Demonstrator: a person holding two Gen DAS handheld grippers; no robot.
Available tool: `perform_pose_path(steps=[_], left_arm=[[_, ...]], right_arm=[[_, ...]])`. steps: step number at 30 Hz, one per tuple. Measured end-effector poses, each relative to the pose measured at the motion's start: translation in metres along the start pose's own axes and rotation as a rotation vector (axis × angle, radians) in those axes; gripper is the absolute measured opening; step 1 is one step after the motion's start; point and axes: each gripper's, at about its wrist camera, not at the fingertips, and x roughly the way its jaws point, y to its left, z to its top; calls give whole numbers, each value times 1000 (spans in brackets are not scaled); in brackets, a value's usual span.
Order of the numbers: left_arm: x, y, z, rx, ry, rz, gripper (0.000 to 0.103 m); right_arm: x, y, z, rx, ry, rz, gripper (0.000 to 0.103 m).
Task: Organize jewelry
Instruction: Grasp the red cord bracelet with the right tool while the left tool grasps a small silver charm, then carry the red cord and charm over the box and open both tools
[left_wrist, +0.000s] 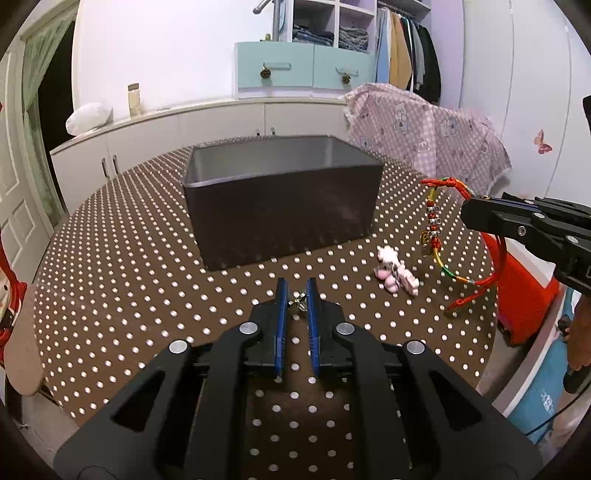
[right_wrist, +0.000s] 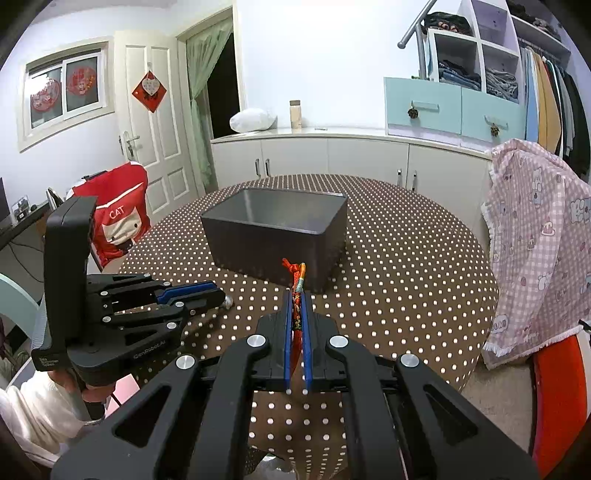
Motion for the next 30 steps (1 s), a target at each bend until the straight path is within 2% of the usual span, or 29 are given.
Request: perform_pose_path(steps=[12,21,30], left_arm=[[-23,12,30,-14,-107,18,11],[-34,17,71,-22,-188,24,11],[7,32,95,-89,-104,21,11]], right_arm=[[-7,3,31,-15,-71,-3,3],[-2,6,67,-25,-124,-8,3],[31,3,89,-9,-84,-7,3]])
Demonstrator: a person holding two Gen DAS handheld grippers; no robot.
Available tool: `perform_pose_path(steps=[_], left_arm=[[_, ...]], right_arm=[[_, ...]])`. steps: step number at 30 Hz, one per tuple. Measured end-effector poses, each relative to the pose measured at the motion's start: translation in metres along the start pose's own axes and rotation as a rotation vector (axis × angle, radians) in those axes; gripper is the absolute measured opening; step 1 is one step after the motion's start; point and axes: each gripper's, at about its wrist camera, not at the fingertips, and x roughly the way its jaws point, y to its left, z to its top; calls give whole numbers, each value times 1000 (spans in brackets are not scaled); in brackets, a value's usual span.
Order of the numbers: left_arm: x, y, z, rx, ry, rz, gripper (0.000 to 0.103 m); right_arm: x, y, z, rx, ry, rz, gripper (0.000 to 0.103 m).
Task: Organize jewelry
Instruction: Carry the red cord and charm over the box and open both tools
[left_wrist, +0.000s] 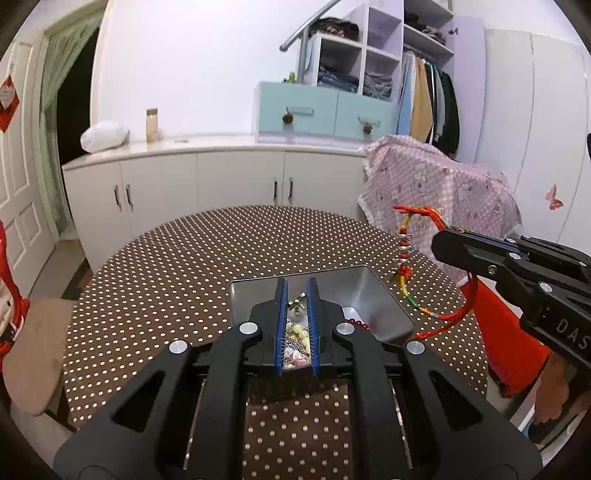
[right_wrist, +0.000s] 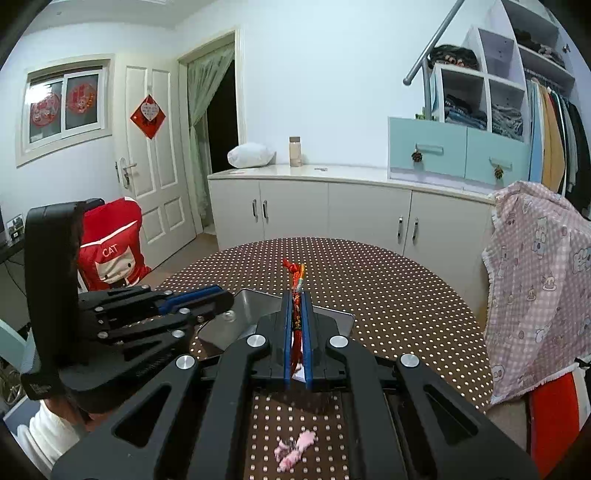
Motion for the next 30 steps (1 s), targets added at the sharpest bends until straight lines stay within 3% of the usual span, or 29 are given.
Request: perform_pose_path(steps=[4,7,8,9,10,11,15,30], left_arm=[[9,7,-2,-19,19,-5,11],[13,10,-3,-18,47,-8,13],[15,11,-3,-14,55,5,25],[14,12,-4,-14,53,18,53],[13,14,-4,-18,38,20,66],[10,15,-5,-21,18,16,70],[1,16,-7,2,-11,34,70],[-11,10,-27,38,7,49,70]], right_arm=[[13,-5,0,15,32,9,6],[21,-11,-5,40,70,11,18],[22,-11,-7,45,77,12,25],[23,-13,-10,51,83,5,30],[22,-14,-12,52,82,-6,43],[21,-13,-13,51,78,-13,53],[14,-13,-19,42,81,-25,54],[-9,-24,-44,27,107,-79,58]])
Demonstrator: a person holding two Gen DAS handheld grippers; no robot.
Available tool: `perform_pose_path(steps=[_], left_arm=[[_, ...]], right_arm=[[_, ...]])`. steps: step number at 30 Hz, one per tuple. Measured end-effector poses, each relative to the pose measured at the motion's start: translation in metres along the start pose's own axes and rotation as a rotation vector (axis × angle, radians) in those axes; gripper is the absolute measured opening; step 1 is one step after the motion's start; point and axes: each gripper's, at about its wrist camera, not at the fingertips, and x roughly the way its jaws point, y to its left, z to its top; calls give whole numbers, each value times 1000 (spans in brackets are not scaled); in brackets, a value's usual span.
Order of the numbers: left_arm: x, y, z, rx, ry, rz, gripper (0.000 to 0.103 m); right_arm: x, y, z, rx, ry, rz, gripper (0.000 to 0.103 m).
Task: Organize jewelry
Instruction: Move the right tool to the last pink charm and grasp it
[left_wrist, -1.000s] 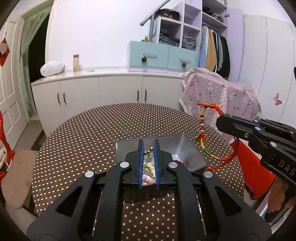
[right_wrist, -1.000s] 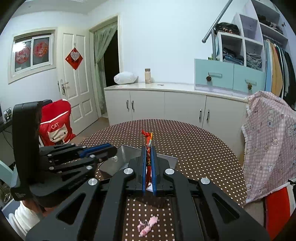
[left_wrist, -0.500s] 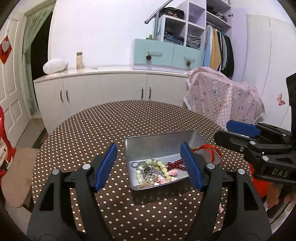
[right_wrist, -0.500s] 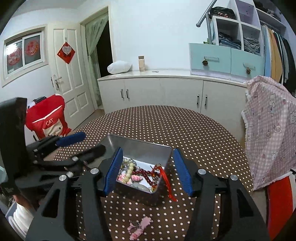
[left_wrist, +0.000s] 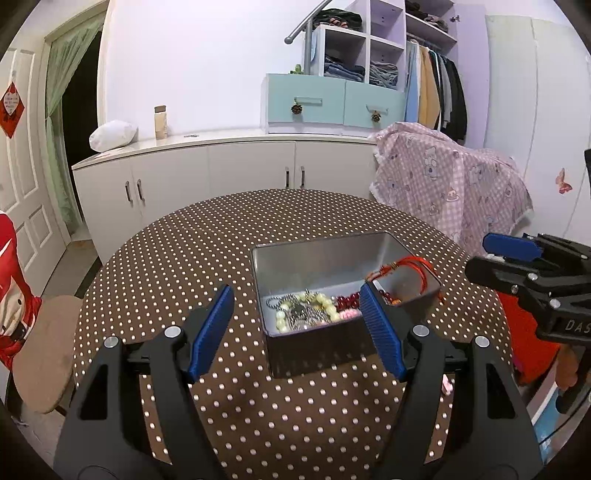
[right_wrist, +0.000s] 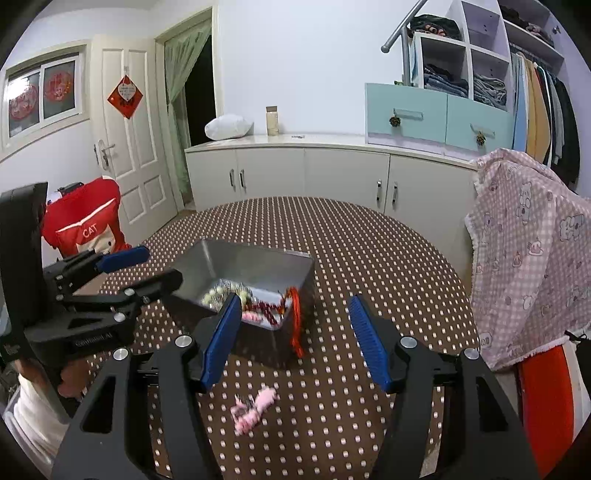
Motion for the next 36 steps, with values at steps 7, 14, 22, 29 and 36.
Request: perform_pose_path(steps=[7,14,22,29,36], left_arm=[[0,1,-12,-4,28,8,70],[-2,-8,-35,17,80,-50,70],[0,-17,-47,32,119,-89,70],[8,-32,-52,68,165,-136,70],[16,-51,-49,113,199,-176,70]], right_arm=[[9,1,-26,-3,69,12,58],[17,6,-49,-7,129,57,58],[28,28,-63,-89,174,101,36],[29,26,-64,-102,154,89,14],[18,6,-64,-45,137,73,14]])
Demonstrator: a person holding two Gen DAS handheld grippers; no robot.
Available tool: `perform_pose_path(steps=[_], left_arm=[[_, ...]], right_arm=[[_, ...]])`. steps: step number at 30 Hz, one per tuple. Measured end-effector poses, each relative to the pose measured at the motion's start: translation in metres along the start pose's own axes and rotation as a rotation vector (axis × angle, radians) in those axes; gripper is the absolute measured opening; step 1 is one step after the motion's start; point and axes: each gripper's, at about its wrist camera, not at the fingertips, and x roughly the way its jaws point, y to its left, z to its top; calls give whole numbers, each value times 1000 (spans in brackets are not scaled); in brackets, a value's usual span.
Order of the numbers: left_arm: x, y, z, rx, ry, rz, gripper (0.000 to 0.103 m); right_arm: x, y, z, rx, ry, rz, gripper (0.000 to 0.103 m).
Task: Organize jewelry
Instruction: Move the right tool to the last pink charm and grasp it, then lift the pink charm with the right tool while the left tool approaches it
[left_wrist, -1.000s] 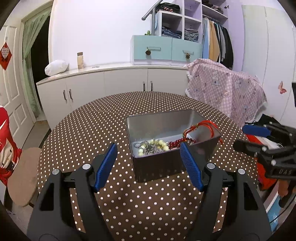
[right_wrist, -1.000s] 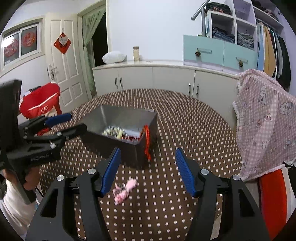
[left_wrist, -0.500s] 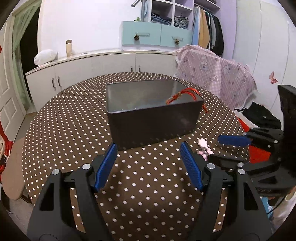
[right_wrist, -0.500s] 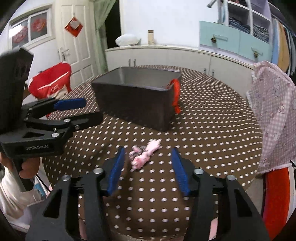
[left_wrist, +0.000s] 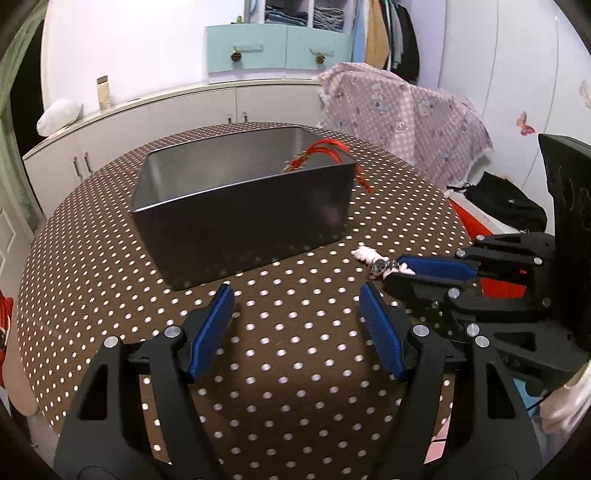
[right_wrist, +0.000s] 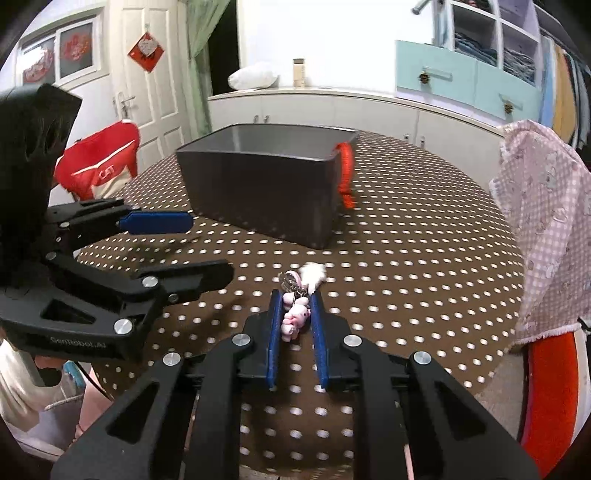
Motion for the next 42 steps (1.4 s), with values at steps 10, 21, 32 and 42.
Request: perform_pose_path(steps=[10,21,32,42], left_arm=[[9,-25,12,64,36,-40,70],[16,-26,13,64,51,-35,70],[19,-35,16,95,61,-60,70],[42,-49,27,155,96,-85,56]], right_arm=[[-14,-14,-1,40,-35,7,9],[-10,-22,-13,76,3,19,27],[-4,-16,-17,31,-35,-26,15],[-5,-41,-17,146,-91,-5,15]])
